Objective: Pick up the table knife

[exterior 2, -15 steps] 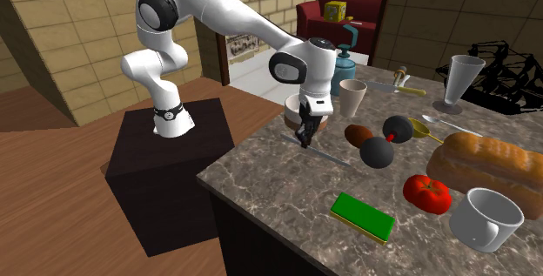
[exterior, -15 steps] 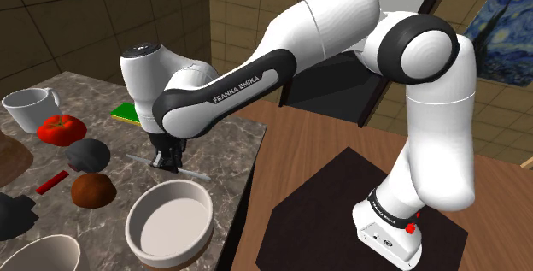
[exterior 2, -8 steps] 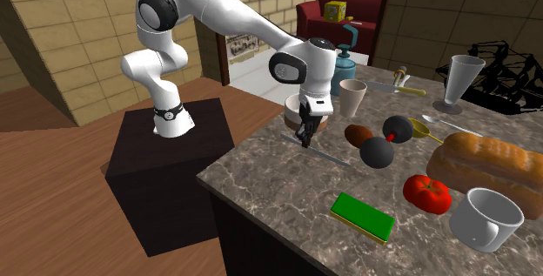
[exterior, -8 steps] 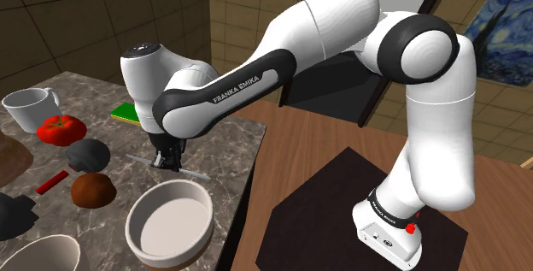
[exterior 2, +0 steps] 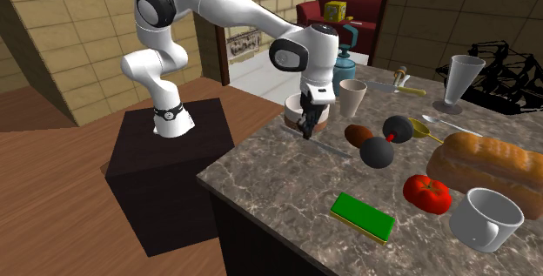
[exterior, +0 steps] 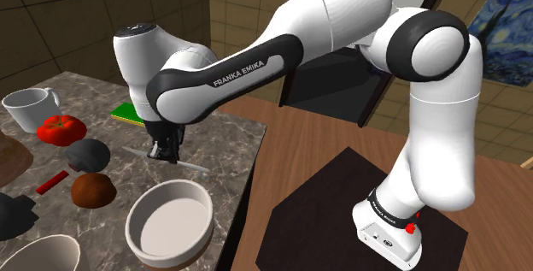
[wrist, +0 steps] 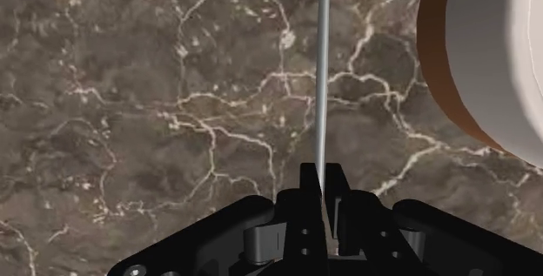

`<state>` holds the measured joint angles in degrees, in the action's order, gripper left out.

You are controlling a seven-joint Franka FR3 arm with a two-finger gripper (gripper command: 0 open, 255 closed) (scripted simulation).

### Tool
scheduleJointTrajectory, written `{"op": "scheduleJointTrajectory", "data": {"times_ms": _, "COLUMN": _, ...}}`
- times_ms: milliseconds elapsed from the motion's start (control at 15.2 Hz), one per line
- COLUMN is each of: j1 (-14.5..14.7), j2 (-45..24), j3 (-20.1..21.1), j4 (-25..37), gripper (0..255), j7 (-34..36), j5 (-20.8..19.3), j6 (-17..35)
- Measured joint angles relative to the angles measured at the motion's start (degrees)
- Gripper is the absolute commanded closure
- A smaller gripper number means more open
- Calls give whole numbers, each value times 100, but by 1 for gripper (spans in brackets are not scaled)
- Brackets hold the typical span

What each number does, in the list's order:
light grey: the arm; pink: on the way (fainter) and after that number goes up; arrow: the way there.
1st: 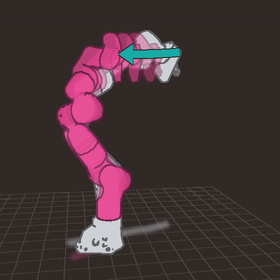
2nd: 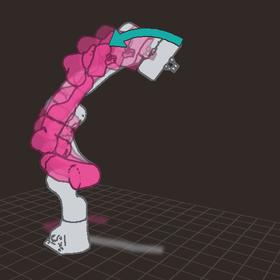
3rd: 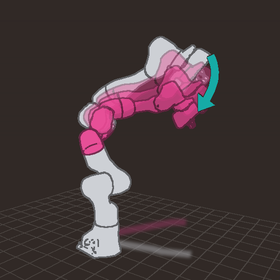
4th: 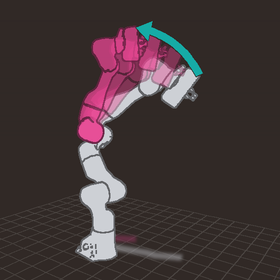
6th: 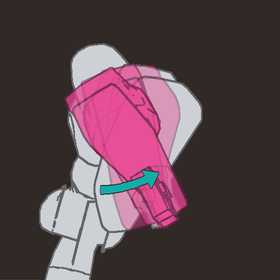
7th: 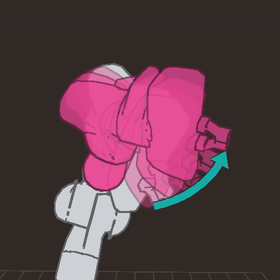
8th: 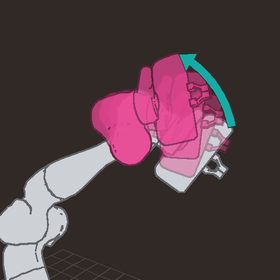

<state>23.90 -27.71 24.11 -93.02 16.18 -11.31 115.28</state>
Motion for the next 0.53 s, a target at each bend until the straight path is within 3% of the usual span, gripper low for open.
{"op": "scheduleJointTrajectory", "data": {"times_ms": 528, "j1": -20, "j2": 219, "j3": 57, "j4": 278, "gripper": 255, "j7": -59, "j5": 106, "j6": -479}}
